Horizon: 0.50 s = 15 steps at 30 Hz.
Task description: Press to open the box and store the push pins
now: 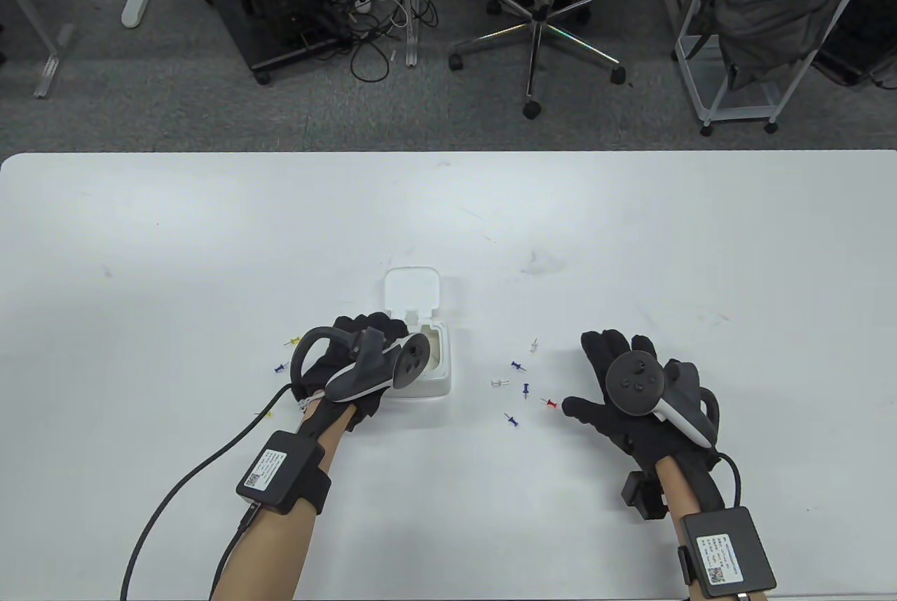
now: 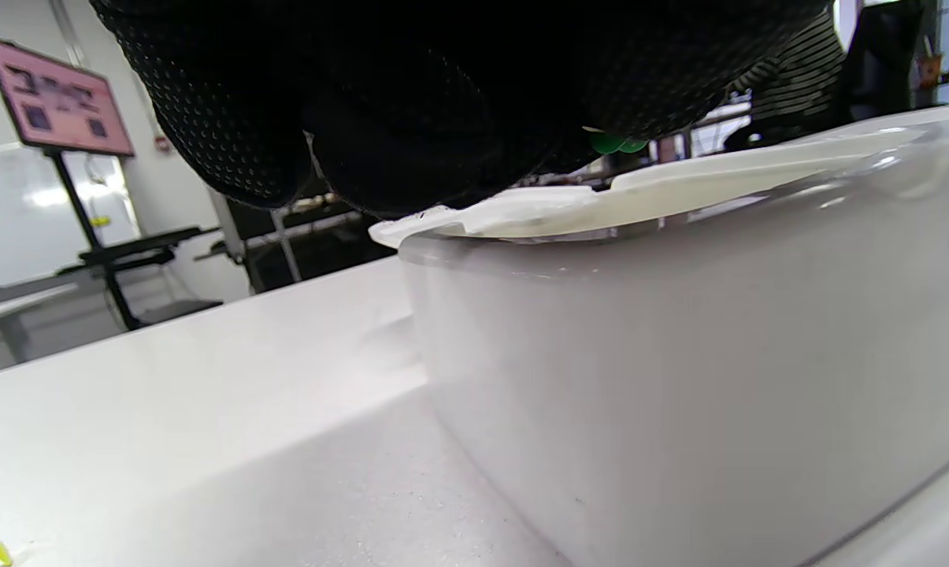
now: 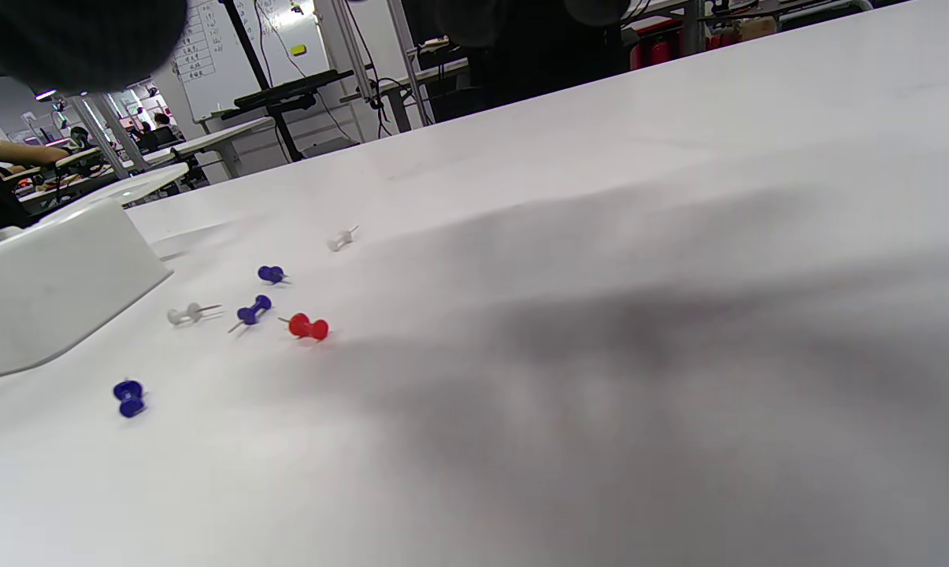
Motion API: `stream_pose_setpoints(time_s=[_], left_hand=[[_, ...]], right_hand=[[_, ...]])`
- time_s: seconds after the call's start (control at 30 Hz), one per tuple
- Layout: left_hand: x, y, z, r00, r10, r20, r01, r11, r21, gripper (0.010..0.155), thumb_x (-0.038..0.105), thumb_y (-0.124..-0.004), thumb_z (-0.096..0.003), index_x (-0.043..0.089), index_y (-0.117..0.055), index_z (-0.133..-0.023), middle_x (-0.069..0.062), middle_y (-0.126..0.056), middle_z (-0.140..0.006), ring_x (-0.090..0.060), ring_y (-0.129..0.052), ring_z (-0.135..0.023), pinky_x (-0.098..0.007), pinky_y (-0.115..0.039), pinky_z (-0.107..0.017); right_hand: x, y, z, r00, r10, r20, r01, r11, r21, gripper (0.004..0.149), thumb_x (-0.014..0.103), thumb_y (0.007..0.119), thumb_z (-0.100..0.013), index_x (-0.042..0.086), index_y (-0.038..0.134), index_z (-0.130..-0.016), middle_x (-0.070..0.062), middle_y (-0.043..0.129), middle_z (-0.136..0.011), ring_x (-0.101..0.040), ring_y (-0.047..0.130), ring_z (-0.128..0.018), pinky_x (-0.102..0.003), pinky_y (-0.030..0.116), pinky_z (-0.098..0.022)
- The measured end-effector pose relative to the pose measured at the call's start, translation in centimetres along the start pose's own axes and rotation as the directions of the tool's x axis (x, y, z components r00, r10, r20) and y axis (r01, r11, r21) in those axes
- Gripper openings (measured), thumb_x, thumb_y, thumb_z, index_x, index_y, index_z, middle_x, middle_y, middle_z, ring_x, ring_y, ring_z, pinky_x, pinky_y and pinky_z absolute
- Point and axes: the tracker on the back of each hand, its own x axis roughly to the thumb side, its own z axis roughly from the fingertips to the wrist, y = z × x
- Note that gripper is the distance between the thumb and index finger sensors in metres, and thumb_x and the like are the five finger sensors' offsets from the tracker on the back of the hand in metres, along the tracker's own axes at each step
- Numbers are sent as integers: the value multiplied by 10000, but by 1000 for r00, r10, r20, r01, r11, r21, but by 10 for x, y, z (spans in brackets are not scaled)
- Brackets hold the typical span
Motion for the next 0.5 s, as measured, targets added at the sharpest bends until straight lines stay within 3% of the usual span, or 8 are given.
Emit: stream_pose_setpoints(time_s=[0.27,0.5], left_hand=[[-6,1,2,1000,9,-10,-9,1000,3,482,499,-729,-490,298,-818,-920,59,-915,-900,-120,-1010,-618,-476,-833,-698],[-25,0,19,1000,3,-29,-3,1000,8,506,511,-727,-485,289,-812,-932,51,-907,-912,-124,-1008,-626,-482,-827,-700]], right_hand=[[0,0,0,1000,0,2,0,1000,3,900,661,644,-407,312,200,-1108,-110,241,-1275,-522,212,-1134,-810,216,-697],[0,0,0,1000,-3,1,3,1000,1,899,661,644,-407,311,202,-1108,-108,239,-1275,-522,212,-1134,-809,215,-698]])
